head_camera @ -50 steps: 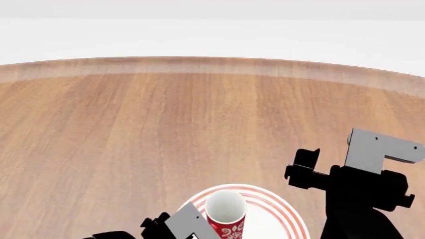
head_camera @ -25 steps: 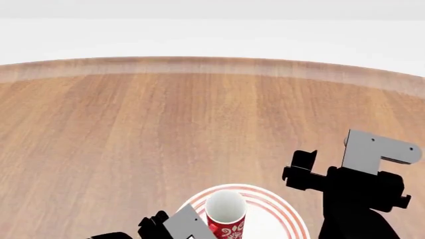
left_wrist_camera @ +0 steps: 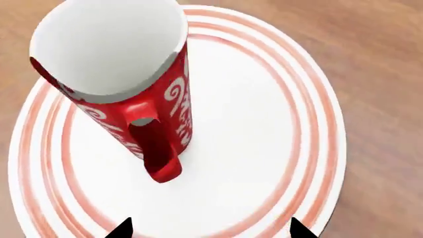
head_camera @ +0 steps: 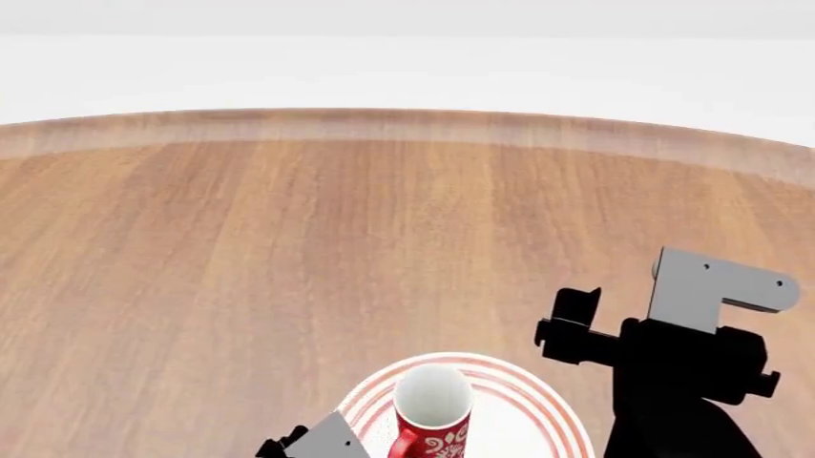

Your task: Pick up the red mug and put it on the plate

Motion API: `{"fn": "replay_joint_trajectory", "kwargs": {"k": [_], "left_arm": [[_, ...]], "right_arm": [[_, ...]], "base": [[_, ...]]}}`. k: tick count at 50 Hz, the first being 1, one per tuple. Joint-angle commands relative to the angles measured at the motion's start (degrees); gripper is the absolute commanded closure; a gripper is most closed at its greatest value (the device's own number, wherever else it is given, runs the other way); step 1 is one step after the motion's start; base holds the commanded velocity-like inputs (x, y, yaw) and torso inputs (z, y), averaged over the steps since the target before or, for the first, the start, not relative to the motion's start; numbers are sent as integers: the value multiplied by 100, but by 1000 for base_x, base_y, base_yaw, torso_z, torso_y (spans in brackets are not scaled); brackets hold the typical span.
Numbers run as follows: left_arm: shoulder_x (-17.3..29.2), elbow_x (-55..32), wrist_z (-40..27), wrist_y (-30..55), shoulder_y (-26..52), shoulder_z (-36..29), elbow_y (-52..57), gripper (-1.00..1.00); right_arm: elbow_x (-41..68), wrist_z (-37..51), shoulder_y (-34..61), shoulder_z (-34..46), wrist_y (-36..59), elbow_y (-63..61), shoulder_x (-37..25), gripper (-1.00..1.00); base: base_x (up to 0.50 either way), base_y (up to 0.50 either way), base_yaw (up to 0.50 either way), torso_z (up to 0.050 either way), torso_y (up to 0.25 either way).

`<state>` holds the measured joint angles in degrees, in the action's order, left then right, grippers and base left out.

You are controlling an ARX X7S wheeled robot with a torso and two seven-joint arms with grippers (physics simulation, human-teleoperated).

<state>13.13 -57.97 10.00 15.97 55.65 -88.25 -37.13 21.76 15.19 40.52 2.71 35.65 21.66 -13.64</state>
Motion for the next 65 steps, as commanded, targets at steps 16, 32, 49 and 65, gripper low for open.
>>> {"fn": "replay_joint_trajectory", "kwargs": {"k": [16,32,49,65], "left_arm": [[2471,-736,-1093,-429,-320,979,3401,-100],[2275,-90,-4053,-1637,-222,2180,3610,-100],[1703,-40,-4564,-1261,564,2433,2956,-100],[1408,29,-4534,-1198,854,2491,2563,-100]], "right_arm": [[-24,-98,-32,-115,49,-149,98,-100],[-29,-268,-117,223,63,-853,65,-100],[-188,-247,79,784,208,-2116,16,-100],[-248,-237,127,958,142,-2500,-37,-100]], "base": [[0,0,0,0,0],[0,0,0,0,0],[0,0,0,0,0],[0,0,0,0,0]]}}
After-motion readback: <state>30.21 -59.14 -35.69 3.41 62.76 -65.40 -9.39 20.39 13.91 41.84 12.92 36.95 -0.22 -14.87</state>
